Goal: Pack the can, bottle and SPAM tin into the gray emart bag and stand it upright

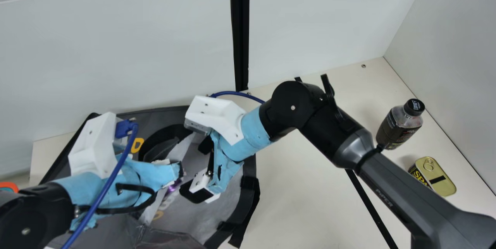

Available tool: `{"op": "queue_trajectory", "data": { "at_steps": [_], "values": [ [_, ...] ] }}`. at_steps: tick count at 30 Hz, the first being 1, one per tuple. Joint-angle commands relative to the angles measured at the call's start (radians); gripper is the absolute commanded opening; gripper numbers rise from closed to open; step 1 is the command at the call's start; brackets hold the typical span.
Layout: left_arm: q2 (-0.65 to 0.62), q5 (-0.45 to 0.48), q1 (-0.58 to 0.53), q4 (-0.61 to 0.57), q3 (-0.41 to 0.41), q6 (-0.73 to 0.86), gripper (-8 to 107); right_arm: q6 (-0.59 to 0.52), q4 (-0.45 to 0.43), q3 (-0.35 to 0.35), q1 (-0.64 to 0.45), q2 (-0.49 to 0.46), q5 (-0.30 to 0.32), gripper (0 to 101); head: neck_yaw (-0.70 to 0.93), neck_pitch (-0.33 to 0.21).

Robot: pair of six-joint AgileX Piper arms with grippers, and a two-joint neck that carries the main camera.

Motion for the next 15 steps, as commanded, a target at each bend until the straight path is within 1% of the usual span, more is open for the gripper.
{"op": "queue_trajectory", "data": {
  "at_steps": [1,15],
  "values": [
    [0.0,0.0,0.0,0.0,0.0,0.0,-8,-0.005,-0.002,0.003,-0.005,-0.009,0.006,95,-0.001,-0.023],
    [0.0,0.0,0.0,0.0,0.0,0.0,-8,-0.04,0.02,0.036,-0.08,-0.106,0.083,95,-0.001,-0.023]
  ]
}}
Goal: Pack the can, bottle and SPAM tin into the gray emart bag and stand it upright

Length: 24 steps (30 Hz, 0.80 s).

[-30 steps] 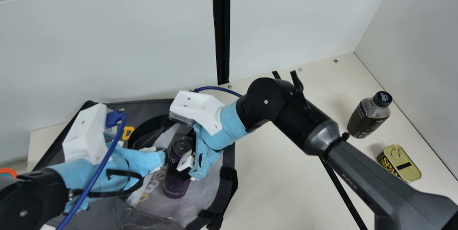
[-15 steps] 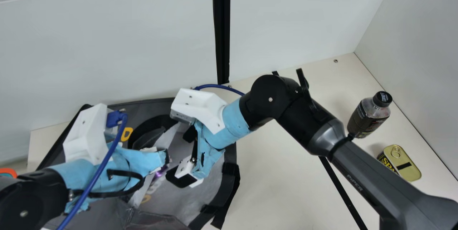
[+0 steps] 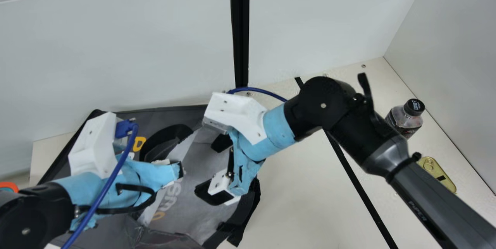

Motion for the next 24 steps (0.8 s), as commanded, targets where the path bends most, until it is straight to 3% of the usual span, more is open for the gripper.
{"op": "queue_trajectory", "data": {
  "at_steps": [1,8,24],
  "values": [
    [0.0,0.0,0.0,0.0,0.0,0.0,-8,0.001,0.004,0.005,-0.007,-0.011,0.006,95,-0.002,-0.023],
    [0.0,0.0,0.0,0.0,0.0,0.0,-8,0.014,0.001,0.019,-0.022,-0.057,0.006,95,-0.002,-0.023],
    [0.0,0.0,0.0,0.0,0.0,0.0,-8,0.113,-0.078,-0.02,-0.084,-0.13,0.006,95,-0.002,-0.023]
  ]
}}
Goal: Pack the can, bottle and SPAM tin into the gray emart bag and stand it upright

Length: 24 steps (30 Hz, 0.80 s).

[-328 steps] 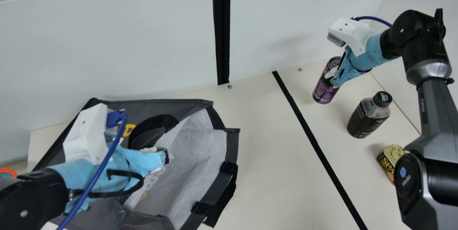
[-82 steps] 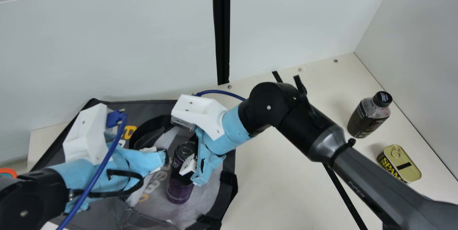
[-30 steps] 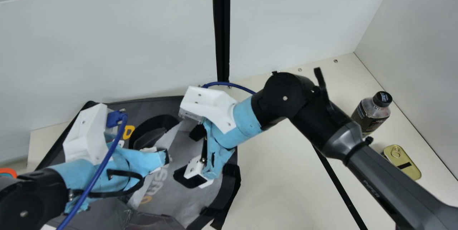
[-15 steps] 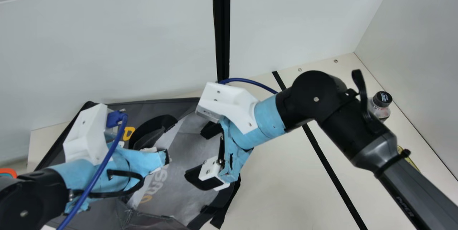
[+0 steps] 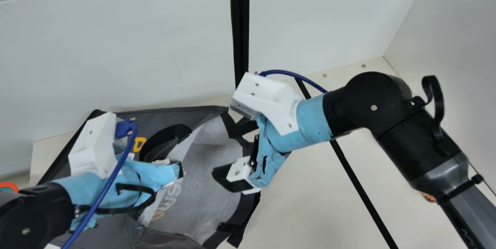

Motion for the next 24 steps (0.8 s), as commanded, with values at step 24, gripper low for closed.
{"op": "queue_trajectory", "data": {
  "at_steps": [24],
  "values": [
    [0.0,0.0,0.0,0.0,0.0,0.0,-8,0.079,-0.105,-0.027,-0.182,-0.079,-0.001,95,-0.002,-0.023]
  ]
}}
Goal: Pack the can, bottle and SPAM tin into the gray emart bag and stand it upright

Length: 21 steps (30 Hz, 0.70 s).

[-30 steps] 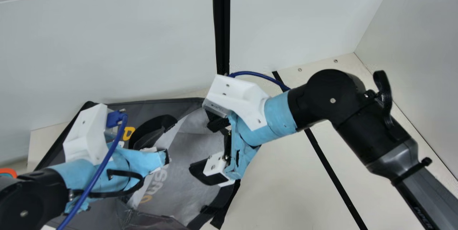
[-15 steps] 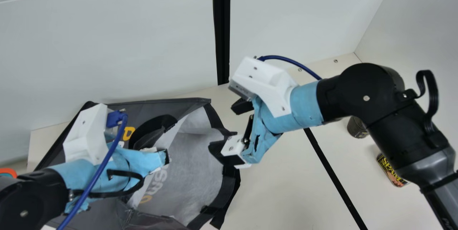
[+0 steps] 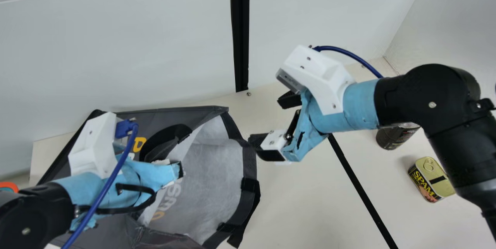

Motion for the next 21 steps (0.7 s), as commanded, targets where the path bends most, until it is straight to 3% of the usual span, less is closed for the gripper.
{"op": "queue_trajectory", "data": {
  "at_steps": [1,21],
  "values": [
    [0.0,0.0,0.0,0.0,0.0,0.0,-8,0.004,-0.007,-0.001,-0.015,-0.004,-0.001,95,-0.001,-0.023],
    [0.0,0.0,0.0,0.0,0.0,0.0,-8,0.049,-0.13,0.002,-0.161,-0.077,-0.001,95,-0.001,-0.023]
  ]
}}
